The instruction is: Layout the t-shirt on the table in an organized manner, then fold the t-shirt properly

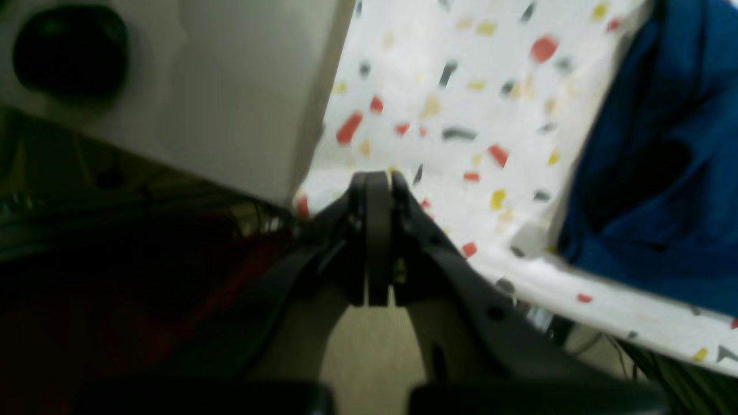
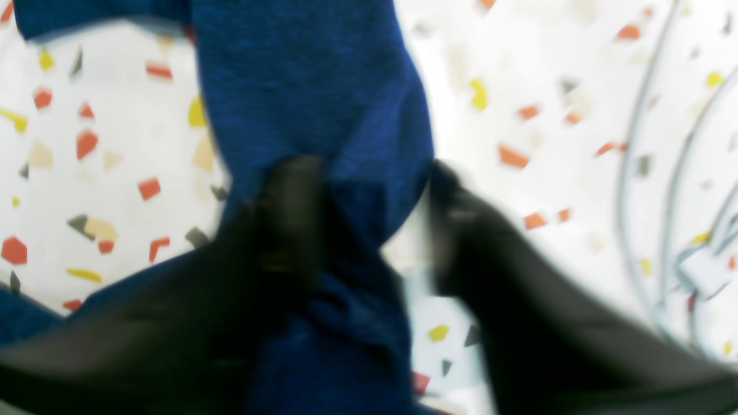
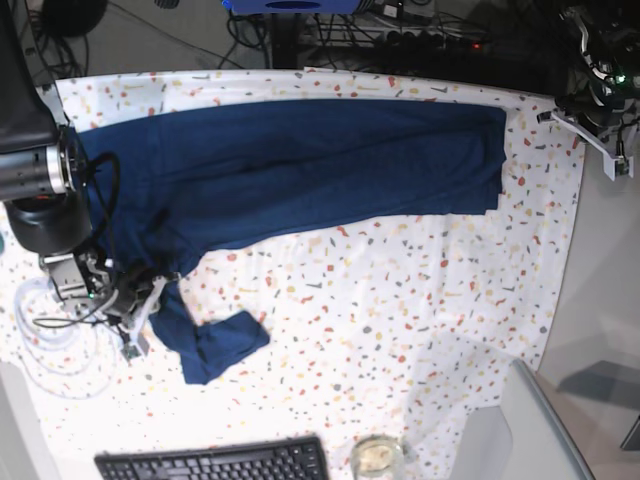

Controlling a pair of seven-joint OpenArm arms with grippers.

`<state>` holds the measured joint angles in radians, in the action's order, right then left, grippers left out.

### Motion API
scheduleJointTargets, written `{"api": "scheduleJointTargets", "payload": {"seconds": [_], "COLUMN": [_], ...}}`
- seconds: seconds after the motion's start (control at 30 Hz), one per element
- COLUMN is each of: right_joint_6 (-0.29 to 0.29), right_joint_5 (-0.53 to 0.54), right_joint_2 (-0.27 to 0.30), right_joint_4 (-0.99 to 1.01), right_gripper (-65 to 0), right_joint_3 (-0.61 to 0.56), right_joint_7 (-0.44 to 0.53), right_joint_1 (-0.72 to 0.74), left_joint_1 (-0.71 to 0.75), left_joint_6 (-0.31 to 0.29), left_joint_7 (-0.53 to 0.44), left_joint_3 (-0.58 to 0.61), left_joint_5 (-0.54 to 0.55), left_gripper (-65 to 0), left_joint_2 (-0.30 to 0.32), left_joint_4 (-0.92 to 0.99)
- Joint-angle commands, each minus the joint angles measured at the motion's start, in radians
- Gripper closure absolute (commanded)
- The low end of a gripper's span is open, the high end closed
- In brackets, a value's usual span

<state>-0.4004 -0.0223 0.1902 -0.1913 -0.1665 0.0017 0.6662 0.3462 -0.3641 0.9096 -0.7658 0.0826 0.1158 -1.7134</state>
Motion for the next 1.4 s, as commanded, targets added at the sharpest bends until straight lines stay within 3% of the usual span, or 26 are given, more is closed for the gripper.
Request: {"api": "scheduleJointTargets", "payload": {"seconds": [0.0, 0.17, 0.43, 0.6, 0.73, 1.13, 1.2, 1.37], "right_joint_6": [0.002, -0.004, -0.004, -0.004, -0.004, -0.004, -0.010, -0.131], "right_joint_5": [0.002, 0.003, -0.003, -0.003, 0.002, 0.003, 0.003, 0.003], "right_joint_2": [0.010, 0.021, 0.022, 0.015, 0.010, -0.011, -0.013, -0.011], "right_joint_4": [-0.030, -0.288, -1.077, -1.402, -1.497, -1.534, -1.534, -1.536], "right_gripper": [0.0, 0.0, 0.0, 0.0, 0.0, -1.2, -5.7, -31.5], "right_joint_3": [0.003, 0.003, 0.003, 0.002, -0.003, -0.005, -0.006, -0.081], "right_joint_7": [0.013, -0.030, -0.366, -0.526, -0.578, -0.581, -0.582, -0.624], "right_joint_1": [0.031, -0.101, -0.458, -0.627, -0.712, -0.830, -0.848, -0.870], "left_joint_1": [-0.002, -0.002, -0.005, -0.016, -0.017, -0.017, -0.017, -0.017], "left_joint_6": [0.007, 0.007, 0.007, 0.007, 0.007, 0.007, 0.007, 0.007], "left_joint_7": [-0.010, -0.010, -0.010, -0.010, -0.010, -0.010, -0.010, -0.010], "left_joint_3": [-0.004, -0.001, -0.001, -0.001, -0.001, -0.001, -0.001, -0.004], "left_joint_5": [0.003, 0.003, 0.003, -0.007, -0.007, -0.007, -0.007, -0.007], "left_gripper": [0.0, 0.0, 0.0, 0.0, 0.0, 0.0, 0.0, 0.0], "left_joint_2": [0.012, 0.012, 0.015, 0.015, 0.015, 0.015, 0.015, 0.015], "left_joint_4": [-0.006, 0.008, 0.003, 0.006, 0.006, 0.006, 0.006, 0.005]}}
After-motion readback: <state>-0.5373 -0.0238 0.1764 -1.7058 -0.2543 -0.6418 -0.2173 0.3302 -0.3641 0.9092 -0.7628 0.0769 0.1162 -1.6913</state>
